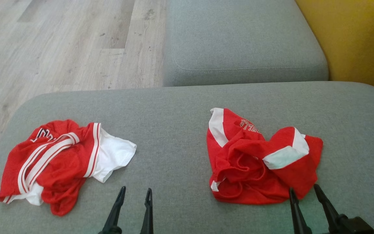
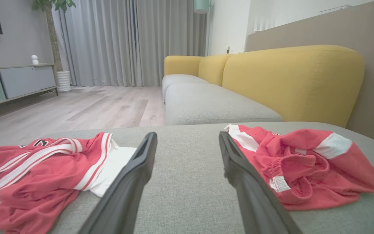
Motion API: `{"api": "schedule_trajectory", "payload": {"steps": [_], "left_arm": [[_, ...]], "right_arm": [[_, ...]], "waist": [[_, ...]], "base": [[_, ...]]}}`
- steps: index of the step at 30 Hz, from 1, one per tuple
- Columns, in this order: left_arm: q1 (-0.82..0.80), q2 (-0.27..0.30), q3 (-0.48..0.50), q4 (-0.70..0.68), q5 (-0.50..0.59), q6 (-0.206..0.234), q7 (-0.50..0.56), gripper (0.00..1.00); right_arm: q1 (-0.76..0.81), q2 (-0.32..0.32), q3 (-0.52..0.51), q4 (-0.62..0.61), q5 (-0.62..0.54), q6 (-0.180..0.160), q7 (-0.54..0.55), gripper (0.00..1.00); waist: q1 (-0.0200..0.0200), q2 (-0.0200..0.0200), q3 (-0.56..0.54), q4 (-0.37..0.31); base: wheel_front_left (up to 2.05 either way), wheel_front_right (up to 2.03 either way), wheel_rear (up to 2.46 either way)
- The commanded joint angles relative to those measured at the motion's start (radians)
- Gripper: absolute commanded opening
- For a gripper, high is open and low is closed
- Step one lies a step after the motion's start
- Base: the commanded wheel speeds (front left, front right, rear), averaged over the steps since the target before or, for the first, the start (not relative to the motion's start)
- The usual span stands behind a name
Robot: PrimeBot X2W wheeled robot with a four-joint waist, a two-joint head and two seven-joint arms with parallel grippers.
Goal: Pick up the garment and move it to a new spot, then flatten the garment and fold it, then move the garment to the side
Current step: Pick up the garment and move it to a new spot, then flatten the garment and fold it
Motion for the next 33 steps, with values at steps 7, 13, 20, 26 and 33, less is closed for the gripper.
{"api": "schedule_trajectory", "payload": {"steps": [7, 13, 20, 26, 33], "left_arm": [[-0.041, -0.037, 0.082, -0.003, 0.045, -0.048, -0.009, 1.0], [-0.038, -0.049, 0.097, 0.007, 0.064, -0.065, -0.009, 1.0], [-0.033, -0.058, 0.113, 0.024, 0.068, -0.083, -0.009, 1.0], [-0.033, -0.062, 0.117, 0.037, 0.073, -0.096, -0.01, 1.0], [-0.029, -0.063, 0.116, 0.036, 0.079, -0.102, -0.01, 1.0]], "right_arm": [[-0.046, -0.006, 0.019, -0.031, 0.012, -0.001, -0.011, 1.0], [-0.046, -0.006, 0.019, -0.028, 0.017, -0.001, -0.011, 1.0], [-0.052, -0.006, 0.02, -0.025, 0.018, -0.001, -0.011, 1.0], [-0.052, -0.006, 0.023, -0.024, 0.018, -0.001, -0.011, 1.0], [-0.052, -0.006, 0.033, -0.024, 0.018, -0.001, -0.011, 1.0]], "waist": [[0.0001, 0.0, 0.0, 0.004], [0.0001, 0.0, -0.002, 0.005], [0.0001, 0.0, -0.002, 0.005], [0.0001, 0.0, -0.003, 0.001], [0.0001, 0.0, 0.001, -0.011]], "base": [[0.0, 0.0, 0.0], [0.0, 0.0, 0.0], [0.0, 0.0, 0.0], [0.0, 0.0, 0.0], [0.0, 0.0, 0.0]]}}
